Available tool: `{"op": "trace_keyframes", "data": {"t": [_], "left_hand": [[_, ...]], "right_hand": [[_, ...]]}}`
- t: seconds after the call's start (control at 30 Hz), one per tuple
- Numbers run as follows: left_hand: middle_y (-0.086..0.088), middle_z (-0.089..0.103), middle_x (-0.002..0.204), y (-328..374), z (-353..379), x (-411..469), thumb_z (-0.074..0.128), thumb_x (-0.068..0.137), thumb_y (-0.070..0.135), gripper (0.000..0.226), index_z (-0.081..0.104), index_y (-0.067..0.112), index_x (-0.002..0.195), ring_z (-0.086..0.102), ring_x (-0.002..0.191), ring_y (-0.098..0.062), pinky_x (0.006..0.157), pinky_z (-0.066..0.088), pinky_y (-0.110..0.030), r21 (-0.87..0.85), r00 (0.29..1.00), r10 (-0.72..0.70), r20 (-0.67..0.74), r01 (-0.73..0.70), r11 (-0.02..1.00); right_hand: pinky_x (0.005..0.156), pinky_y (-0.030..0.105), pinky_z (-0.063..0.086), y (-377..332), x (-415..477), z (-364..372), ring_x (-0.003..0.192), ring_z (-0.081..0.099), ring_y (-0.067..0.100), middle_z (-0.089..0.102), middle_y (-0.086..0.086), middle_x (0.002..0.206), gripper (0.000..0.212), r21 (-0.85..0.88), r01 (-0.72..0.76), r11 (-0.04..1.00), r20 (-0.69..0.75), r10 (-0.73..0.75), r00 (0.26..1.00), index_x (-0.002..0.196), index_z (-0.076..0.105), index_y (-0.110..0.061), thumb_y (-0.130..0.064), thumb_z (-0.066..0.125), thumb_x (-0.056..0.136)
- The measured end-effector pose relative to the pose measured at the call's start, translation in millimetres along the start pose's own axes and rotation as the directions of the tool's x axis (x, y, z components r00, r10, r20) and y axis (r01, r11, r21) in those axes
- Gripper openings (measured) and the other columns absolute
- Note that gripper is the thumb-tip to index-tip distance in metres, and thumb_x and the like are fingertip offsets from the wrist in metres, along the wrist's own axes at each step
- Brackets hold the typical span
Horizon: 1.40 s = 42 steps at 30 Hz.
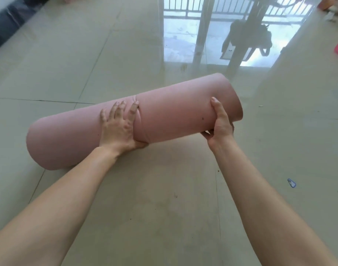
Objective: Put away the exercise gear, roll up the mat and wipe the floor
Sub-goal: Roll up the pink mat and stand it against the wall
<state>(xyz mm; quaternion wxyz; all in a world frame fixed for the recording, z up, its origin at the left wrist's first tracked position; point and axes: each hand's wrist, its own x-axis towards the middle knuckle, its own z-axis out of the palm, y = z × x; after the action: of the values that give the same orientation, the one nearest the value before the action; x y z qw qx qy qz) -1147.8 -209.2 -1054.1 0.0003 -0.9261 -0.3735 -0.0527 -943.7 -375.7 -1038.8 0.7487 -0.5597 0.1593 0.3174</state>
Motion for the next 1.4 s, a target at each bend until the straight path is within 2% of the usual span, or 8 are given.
{"op": "trace_keyframes", "data": {"t": [0.17, 0.5, 0.7, 0.9, 1.13, 1.27, 1.33, 1.4], "left_hand": [[-0.012, 0.044, 0.142, 5.5, -58.2, -2.5, 0.073, 0.043, 0.077, 0.128, 0.024, 0.023, 0.149, 0.042, 0.13, -0.034, 0.109, 0.032, -0.054, -0.263, 0.96, -0.139, -0.243, 0.073, 0.962], [0.008, 0.04, 0.142, 98.1, -158.5, -18.8, 0.086, 0.045, 0.062, 0.122, 0.02, 0.036, 0.145, 0.05, 0.124, -0.017, 0.1, 0.044, -0.035, -0.822, 0.879, -0.412, -0.238, 0.044, 0.569], [0.009, 0.031, 0.147, 102.9, -114.2, -49.2, 0.088, 0.049, 0.061, 0.124, 0.012, 0.04, 0.145, 0.045, 0.129, -0.016, 0.101, 0.044, -0.035, -0.834, 0.927, -0.347, -0.139, 0.079, 0.546], [0.014, 0.022, 0.149, 68.1, -123.1, -45.2, 0.069, 0.049, 0.087, 0.126, 0.01, 0.037, 0.149, 0.032, 0.139, -0.011, 0.113, 0.037, -0.045, -0.885, 0.973, -0.206, -0.105, 0.003, 0.466], [0.007, 0.057, 0.14, 42.4, -248.8, 16.3, 0.019, 0.082, 0.085, 0.086, 0.049, 0.029, 0.141, 0.049, 0.132, -0.008, 0.118, 0.03, -0.043, -0.985, 0.934, -0.319, -0.16, -0.171, -0.006], [-0.008, 0.059, 0.137, 12.4, -336.0, 43.9, 0.024, 0.082, 0.083, 0.094, 0.044, 0.016, 0.144, 0.06, 0.122, -0.021, 0.111, 0.038, -0.047, -0.977, 0.968, -0.19, -0.162, -0.185, -0.109], [-0.013, 0.06, 0.133, 0.5, -367.8, 51.4, 0.043, 0.087, 0.072, 0.077, 0.049, 0.014, 0.138, 0.065, 0.112, -0.022, 0.105, 0.044, -0.045, -0.993, 0.992, -0.102, -0.071, -0.08, -0.087], [-0.012, 0.069, 0.115, -0.7, -388.7, 54.1, 0.065, 0.083, 0.05, 0.04, 0.069, 0.021, 0.111, 0.067, 0.101, -0.021, 0.095, 0.046, -0.038, -0.992, 0.999, 0.037, 0.016, 0.011, 0.126]], "right_hand": [[0.086, 0.041, 0.06, -81.4, -74.8, 57.2, 0.103, 0.07, 0.01, 0.071, -0.015, 0.113, 0.084, -0.095, 0.374, 0.923, 0.148, -0.358, 0.922, 0.124, 0.061, -0.034, -0.054, 0.091, 0.048], [0.099, 0.033, 0.049, -183.0, -239.3, 111.5, 0.118, 0.054, 0.013, 0.053, -0.009, 0.126, 0.113, -0.147, 0.903, 0.405, 0.273, -0.861, 0.43, 0.146, 0.037, -0.028, -0.062, 0.086, 0.05], [0.093, 0.044, 0.056, -136.2, -211.3, 83.0, 0.123, 0.05, 0.016, 0.033, -0.007, 0.129, 0.115, -0.189, 0.819, 0.541, 0.313, -0.758, 0.573, 0.145, 0.024, -0.05, -0.071, 0.085, 0.05], [0.109, 0.031, 0.029, -144.9, -202.8, 84.6, 0.134, 0.035, 0.004, 0.035, -0.007, 0.147, 0.077, -0.078, 0.784, 0.615, 0.425, -0.691, 0.585, 0.147, 0.034, -0.04, -0.078, 0.044, 0.081], [0.081, 0.034, 0.046, -181.4, -191.3, 108.6, 0.101, 0.06, 0.013, 0.052, -0.003, 0.138, 0.067, -0.048, 0.58, 0.813, 0.48, -0.49, 0.727, 0.148, 0.035, -0.038, -0.076, 0.03, 0.093], [0.116, 0.05, 0.029, -187.7, -185.9, 125.6, 0.135, 0.044, 0.023, 0.051, 0.002, 0.145, 0.09, -0.151, 0.517, 0.842, 0.624, -0.324, 0.711, 0.155, 0.031, -0.035, -0.085, 0.034, 0.081], [0.118, 0.054, 0.027, -191.2, -191.5, 138.1, 0.142, 0.038, 0.027, 0.04, 0.002, 0.156, 0.105, -0.161, 0.469, 0.869, 0.675, -0.25, 0.694, 0.155, 0.03, -0.038, -0.092, 0.041, 0.066], [0.119, 0.052, 0.026, -195.7, -199.9, 149.5, 0.141, 0.041, 0.02, 0.044, -0.005, 0.154, 0.107, -0.126, 0.449, 0.885, 0.719, -0.23, 0.656, 0.152, 0.036, -0.04, -0.097, 0.044, 0.062]]}}
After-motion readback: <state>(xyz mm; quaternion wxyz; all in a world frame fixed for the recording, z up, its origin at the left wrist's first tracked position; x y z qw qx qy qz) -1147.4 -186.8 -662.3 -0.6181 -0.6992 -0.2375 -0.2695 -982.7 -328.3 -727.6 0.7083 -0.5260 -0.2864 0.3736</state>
